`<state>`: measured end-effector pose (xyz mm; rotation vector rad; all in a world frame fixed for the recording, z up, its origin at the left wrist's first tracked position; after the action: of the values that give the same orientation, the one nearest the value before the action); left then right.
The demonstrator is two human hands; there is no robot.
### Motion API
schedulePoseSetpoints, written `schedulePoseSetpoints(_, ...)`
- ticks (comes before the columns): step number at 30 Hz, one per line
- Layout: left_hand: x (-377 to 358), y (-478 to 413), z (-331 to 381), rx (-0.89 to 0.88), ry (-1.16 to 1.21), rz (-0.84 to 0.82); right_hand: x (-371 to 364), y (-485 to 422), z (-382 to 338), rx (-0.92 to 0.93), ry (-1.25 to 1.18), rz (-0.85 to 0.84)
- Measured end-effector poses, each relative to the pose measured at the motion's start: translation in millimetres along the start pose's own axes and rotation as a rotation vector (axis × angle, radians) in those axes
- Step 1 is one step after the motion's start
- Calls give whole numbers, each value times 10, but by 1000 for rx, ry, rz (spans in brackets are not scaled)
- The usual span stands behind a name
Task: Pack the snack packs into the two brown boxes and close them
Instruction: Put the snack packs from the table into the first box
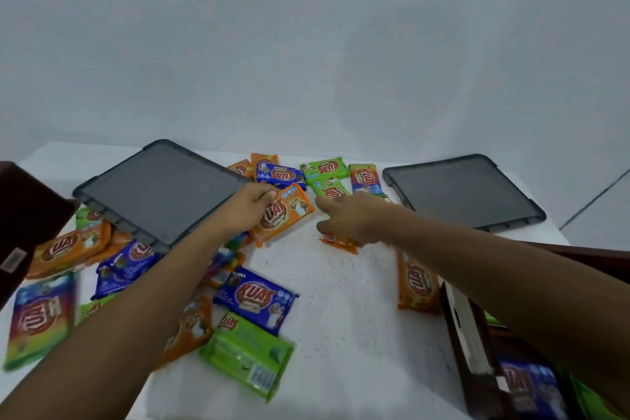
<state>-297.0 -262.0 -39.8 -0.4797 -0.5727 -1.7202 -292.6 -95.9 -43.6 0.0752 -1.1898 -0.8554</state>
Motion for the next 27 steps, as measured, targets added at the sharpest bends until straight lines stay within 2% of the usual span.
schedulePoseSetpoints(2,-1,25,-15,42,90,-16,44,24,-44,65,-15,39)
schedulePoseSetpoints(4,5,29,-28,67,155,-15,90,99,-11,73,-198,90)
schedulePoseSetpoints(6,19,29,-28,80,210,-8,122,213,116,20,-525,146)
schedulePoseSetpoints(8,20,46,-19,85,268,-4,125,386,259,-2,-977,178)
schedulePoseSetpoints(10,3,70,14,89,297,1,64,601,369,-34,-1428,142)
schedulePoseSetpoints(12,-35,98,101,84,305,3,29,826,517,-110,-1654,206)
schedulePoseSetpoints(16,-182,145,369,80,333,8,-7,1282,769,-208,-1778,396)
schedulePoseSetpoints(21,-451,244,916,37,240,-46,-157,1944,897,-246,-1802,516)
schedulePoseSetpoints(24,-646,298,1366,-23,235,-53,-335,2412,942,-301,-1841,598)
schedulePoseSetpoints(27,-893,380,1877,-118,210,-66,-529,2927,989,-315,-1939,751)
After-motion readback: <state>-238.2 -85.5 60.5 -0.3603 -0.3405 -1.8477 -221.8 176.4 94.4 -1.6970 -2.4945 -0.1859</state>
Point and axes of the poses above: each hand's wrist, its own y-axis away from the middle knuckle, its own x-axis out of the back of the hand, z = x × y, the point moved 8 cm from there along -y, towards the middle knuckle, and after that the axes turned 5 degrees about -z, right-handed, at the moved point
